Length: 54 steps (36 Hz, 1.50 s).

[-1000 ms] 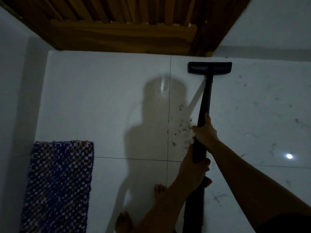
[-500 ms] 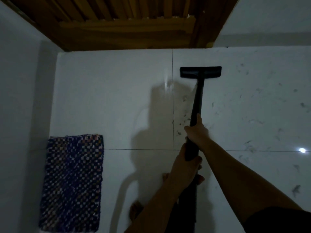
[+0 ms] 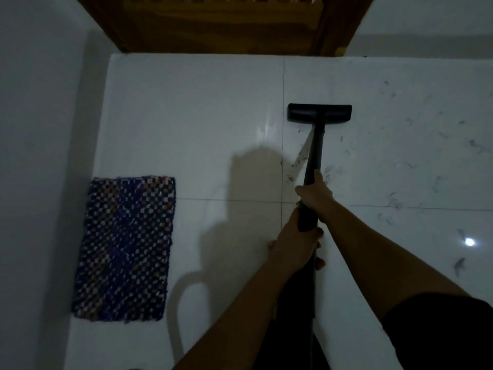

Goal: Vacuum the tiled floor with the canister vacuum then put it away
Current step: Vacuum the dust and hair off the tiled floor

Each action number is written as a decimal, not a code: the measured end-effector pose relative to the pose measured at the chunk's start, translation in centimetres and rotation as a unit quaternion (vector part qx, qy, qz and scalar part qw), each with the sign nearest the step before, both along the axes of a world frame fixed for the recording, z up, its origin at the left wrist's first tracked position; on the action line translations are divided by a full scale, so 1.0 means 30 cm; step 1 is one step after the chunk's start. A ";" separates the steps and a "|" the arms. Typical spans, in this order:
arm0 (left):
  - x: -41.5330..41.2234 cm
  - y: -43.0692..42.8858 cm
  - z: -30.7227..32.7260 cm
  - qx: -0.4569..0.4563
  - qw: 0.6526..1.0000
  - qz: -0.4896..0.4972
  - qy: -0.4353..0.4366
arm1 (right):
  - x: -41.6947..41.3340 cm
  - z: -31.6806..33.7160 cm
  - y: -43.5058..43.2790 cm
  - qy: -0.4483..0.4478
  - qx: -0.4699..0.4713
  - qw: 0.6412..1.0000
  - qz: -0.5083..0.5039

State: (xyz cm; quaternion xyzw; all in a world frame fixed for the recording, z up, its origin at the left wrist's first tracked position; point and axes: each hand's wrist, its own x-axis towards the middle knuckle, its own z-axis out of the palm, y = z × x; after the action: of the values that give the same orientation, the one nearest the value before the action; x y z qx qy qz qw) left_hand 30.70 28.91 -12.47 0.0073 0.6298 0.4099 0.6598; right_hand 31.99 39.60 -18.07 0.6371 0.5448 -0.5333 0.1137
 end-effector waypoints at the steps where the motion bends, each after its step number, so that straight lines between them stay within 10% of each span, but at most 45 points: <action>1: 0.009 -0.025 0.008 -0.003 1.000 0.006 -0.002 | 0.007 0.006 -0.028 0.001 -0.003 1.000 0.000; 54: 0.561 -0.529 0.044 0.008 0.997 0.082 -0.009 | 0.509 0.020 -0.517 -0.016 0.005 0.997 0.078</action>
State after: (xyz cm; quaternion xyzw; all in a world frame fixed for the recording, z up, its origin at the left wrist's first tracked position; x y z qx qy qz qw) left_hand 47.52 13.05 -11.14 -0.0429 0.6185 0.4681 0.6297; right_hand 47.27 24.09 -17.48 0.6015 0.5935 -0.5099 0.1608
